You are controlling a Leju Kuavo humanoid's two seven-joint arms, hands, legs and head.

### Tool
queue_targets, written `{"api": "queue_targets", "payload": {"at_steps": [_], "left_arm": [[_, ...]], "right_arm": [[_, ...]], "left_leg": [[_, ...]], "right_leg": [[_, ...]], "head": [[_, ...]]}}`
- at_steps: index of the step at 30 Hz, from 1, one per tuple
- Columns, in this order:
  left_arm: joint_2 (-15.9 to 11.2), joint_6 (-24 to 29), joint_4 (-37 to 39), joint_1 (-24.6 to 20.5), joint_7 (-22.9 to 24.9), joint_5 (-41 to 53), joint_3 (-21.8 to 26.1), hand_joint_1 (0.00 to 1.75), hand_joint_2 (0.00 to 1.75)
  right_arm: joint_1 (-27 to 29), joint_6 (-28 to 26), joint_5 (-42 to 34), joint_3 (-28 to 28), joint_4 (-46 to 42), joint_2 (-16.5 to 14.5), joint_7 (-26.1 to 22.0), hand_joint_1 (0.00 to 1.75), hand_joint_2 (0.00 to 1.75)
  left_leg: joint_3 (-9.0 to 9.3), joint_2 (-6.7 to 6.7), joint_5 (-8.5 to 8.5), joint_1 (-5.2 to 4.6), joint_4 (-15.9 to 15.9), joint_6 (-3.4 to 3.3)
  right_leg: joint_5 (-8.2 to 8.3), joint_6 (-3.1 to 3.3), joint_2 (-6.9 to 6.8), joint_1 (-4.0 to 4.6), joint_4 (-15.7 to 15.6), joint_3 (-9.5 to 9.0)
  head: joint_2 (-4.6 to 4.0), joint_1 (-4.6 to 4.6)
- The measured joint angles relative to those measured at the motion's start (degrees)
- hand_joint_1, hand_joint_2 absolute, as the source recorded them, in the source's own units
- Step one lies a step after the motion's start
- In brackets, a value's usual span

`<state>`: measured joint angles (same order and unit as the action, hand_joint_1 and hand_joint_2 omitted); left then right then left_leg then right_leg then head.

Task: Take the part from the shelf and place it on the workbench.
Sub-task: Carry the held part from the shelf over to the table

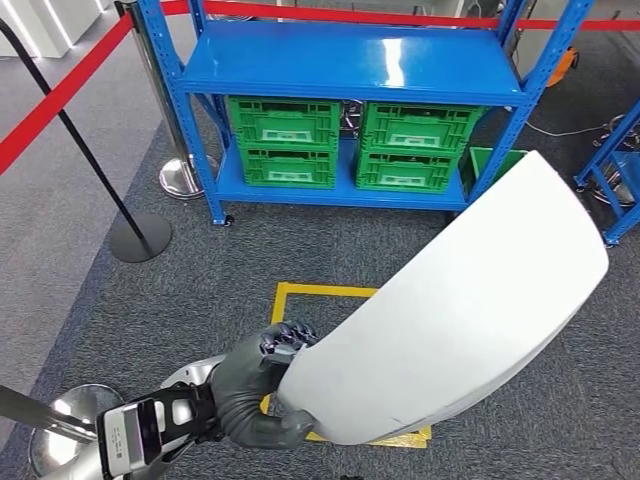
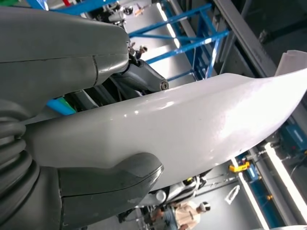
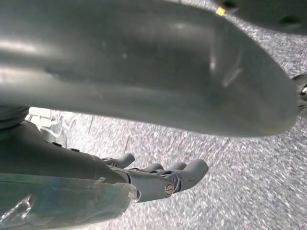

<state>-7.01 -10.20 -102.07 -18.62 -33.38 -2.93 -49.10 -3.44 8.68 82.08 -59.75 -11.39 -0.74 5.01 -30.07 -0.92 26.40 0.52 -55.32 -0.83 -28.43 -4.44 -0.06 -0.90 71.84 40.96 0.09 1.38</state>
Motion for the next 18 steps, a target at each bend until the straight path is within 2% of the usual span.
{"api": "queue_targets", "payload": {"at_steps": [2,3,4,7,8,9,10,12,13,14,15,16,18], "left_arm": [[-0.01,0.01,-0.01,0.02,-0.01,0.03,-0.09,1.75,1.75],[-0.02,0.02,-0.04,0.01,-0.03,0.00,-0.09,1.75,1.75],[-0.02,0.01,-0.08,0.01,-0.08,-0.03,-0.08,1.75,1.75],[-0.02,-0.05,-0.21,0.01,-0.31,-0.10,-0.07,1.75,1.75],[0.00,-0.13,-0.31,0.02,-0.42,-0.11,-0.06,1.75,1.75],[0.02,-0.27,-0.44,0.03,-0.56,-0.14,-0.04,1.75,1.75],[0.04,-0.47,-0.57,0.08,-0.73,-0.16,-0.01,1.75,1.75],[0.06,-1.06,-0.72,0.37,-1.09,-0.15,0.05,1.75,1.75],[0.07,-1.37,-0.72,0.60,-1.26,-0.14,0.07,1.75,1.75],[0.08,-1.68,-0.72,0.81,-1.39,-0.11,0.08,1.75,1.75],[0.13,-1.93,-0.72,0.94,-1.49,-0.11,0.08,1.75,1.75],[0.26,-2.11,-0.72,0.95,-1.52,-0.13,0.11,1.75,1.75],[0.97,-2.34,-0.63,0.47,-1.43,-0.36,0.30,1.75,1.75]], "right_arm": [[-0.09,-0.33,-0.43,-0.29,-0.03,0.15,-0.39,0.00,0.00],[-0.21,-0.49,-0.62,-0.39,-0.04,0.22,-0.54,0.00,0.00],[-0.32,-0.64,-0.77,-0.49,-0.05,0.32,-0.64,0.00,0.00],[-0.21,-1.13,-1.44,-1.07,-0.08,0.88,-1.07,0.00,0.00],[-0.07,-1.40,-1.84,-1.36,-0.10,1.14,-1.30,0.00,0.00],[0.05,-1.75,-2.34,-1.70,-0.13,1.46,-1.57,0.00,0.00],[0.16,-2.16,-2.91,-2.07,-0.17,1.77,-1.86,0.00,0.00],[0.37,-3.01,-4.09,-2.96,-0.24,2.46,-2.49,0.00,0.00],[0.51,-3.40,-4.65,-3.45,-0.27,2.81,-2.80,0.00,0.00],[0.69,-3.69,-5.14,-3.94,-0.31,3.20,-3.09,0.00,0.00],[0.88,-3.87,-5.54,-4.41,-0.36,3.58,-3.37,0.00,0.00],[1.06,-3.98,-5.83,-4.84,-0.41,3.95,-3.66,0.00,0.00],[1.20,-4.09,-6.04,-5.52,-0.54,4.64,-4.34,0.00,0.00]], "left_leg": [[-0.18,-0.59,-0.21,0.14,-0.13,0.50],[-0.27,-0.86,-0.27,0.05,-0.22,0.81],[-0.36,-1.12,-0.37,-0.11,-0.27,1.15],[-0.63,-1.89,-0.62,-0.25,-0.25,2.12],[-0.84,-1.78,-0.15,-0.16,-0.65,2.42],[-1.48,-1.39,1.02,-0.09,-2.04,2.65],[-2.72,-0.83,2.91,-0.05,-4.82,2.78],[-6.43,0.03,7.28,-0.08,-13.08,2.69],[-7.97,0.17,8.55,-0.10,-16.51,2.55],[-8.58,0.24,8.62,-0.13,-17.94,2.34],[-8.06,0.38,7.51,-0.16,-17.05,2.06],[-6.49,0.81,5.59,-0.18,-14.10,1.70],[-2.31,3.11,2.07,-0.12,-6.08,0.90]], "right_leg": [[2.43,-0.35,-1.23,-0.06,-8.45,-5.76],[3.16,-0.22,-1.74,-0.04,-11.97,-7.86],[3.37,0.11,-2.02,0.02,-13.98,-8.91],[3.57,1.84,-0.98,0.19,-14.45,-8.43],[3.76,2.29,-0.64,0.20,-14.46,-8.24],[3.99,2.72,-0.30,0.17,-14.52,-8.05],[4.22,3.10,0.08,0.16,-14.58,-7.82],[4.61,3.54,0.91,0.35,-14.57,-7.20],[4.81,3.63,1.44,0.47,-14.57,-6.92],[5.01,3.63,2.01,0.58,-14.56,-6.68],[5.22,3.56,2.67,0.69,-14.56,-6.49],[5.42,3.44,3.35,0.76,-14.55,-6.35],[5.78,3.04,4.65,0.93,-14.37,-5.96]], "head": [[0.00,0.05],[0.00,0.14],[0.00,0.16],[0.00,0.09],[0.00,0.07],[0.00,0.02],[0.00,-0.10],[0.00,-0.26],[0.00,-0.29],[0.00,-0.29],[0.00,-0.29],[0.00,-0.29],[0.00,-0.26]]}}
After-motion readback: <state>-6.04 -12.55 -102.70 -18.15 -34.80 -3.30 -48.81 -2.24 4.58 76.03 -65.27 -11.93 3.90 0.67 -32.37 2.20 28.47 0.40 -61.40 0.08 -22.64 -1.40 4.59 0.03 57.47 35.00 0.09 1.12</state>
